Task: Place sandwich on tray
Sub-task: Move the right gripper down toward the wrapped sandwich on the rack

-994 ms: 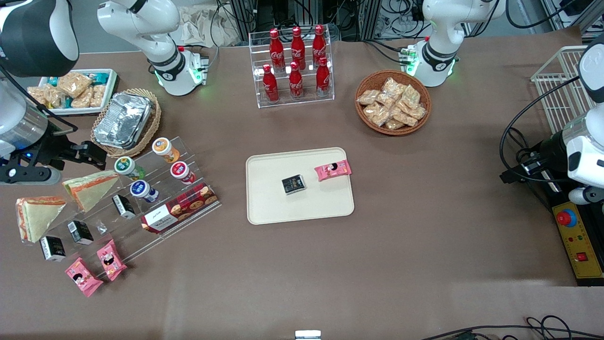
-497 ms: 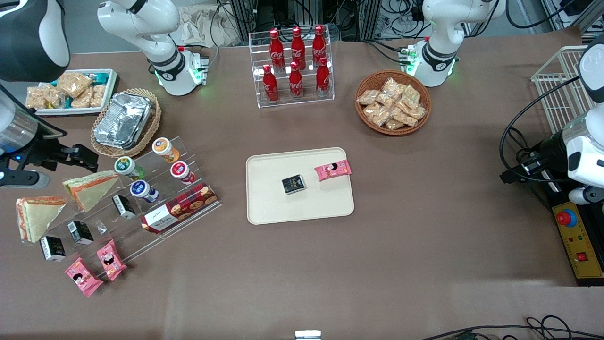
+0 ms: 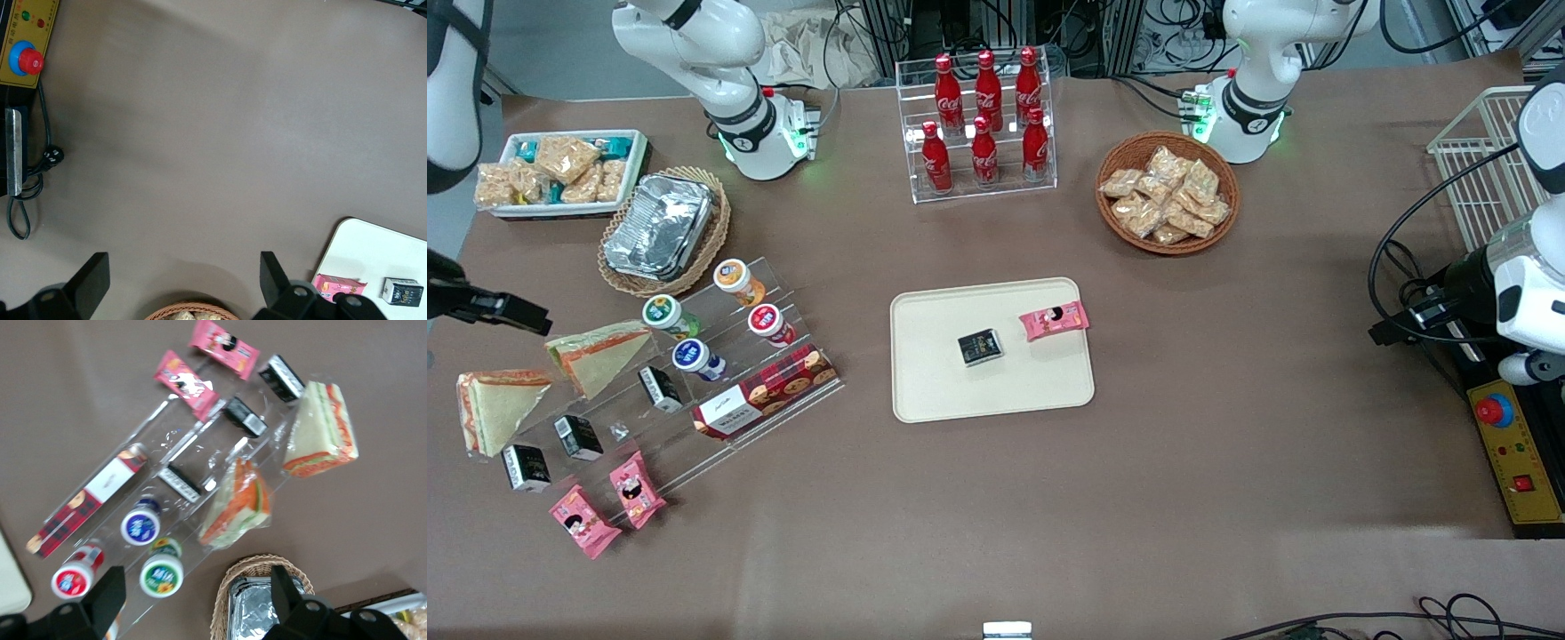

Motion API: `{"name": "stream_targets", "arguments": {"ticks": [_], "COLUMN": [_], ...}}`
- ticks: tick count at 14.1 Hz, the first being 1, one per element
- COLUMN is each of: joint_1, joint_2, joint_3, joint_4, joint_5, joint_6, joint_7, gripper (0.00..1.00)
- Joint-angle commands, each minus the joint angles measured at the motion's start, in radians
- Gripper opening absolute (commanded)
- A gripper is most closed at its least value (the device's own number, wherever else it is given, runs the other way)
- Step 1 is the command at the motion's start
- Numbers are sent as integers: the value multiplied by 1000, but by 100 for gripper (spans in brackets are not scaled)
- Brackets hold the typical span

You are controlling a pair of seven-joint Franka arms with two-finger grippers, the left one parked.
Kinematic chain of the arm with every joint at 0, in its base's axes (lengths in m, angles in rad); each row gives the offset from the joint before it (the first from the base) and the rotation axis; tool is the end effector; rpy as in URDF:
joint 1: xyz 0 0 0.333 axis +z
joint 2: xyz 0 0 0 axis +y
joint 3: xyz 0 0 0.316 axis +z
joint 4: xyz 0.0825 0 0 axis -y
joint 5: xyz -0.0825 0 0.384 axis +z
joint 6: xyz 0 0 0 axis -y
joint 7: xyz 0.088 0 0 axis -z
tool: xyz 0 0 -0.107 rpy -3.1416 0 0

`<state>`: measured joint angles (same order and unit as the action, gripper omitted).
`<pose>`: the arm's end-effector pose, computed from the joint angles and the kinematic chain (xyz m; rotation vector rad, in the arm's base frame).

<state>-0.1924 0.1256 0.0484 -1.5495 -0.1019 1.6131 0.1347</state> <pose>0.5853 -0.0971 0.5666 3.0168 -0.4120 -0.0949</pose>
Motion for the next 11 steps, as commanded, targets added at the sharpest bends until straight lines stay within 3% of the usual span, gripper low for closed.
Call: {"name": "stream_targets", "arguments": {"ticks": [1, 11], "joint_1": [-47, -168], "joint_2": [42, 186], "joint_3": [10, -18], "joint_4": [12, 46], "joint_5": [10, 36], "joint_6": [48, 189], "joint_7": [97, 51], "gripper": [96, 96]}}
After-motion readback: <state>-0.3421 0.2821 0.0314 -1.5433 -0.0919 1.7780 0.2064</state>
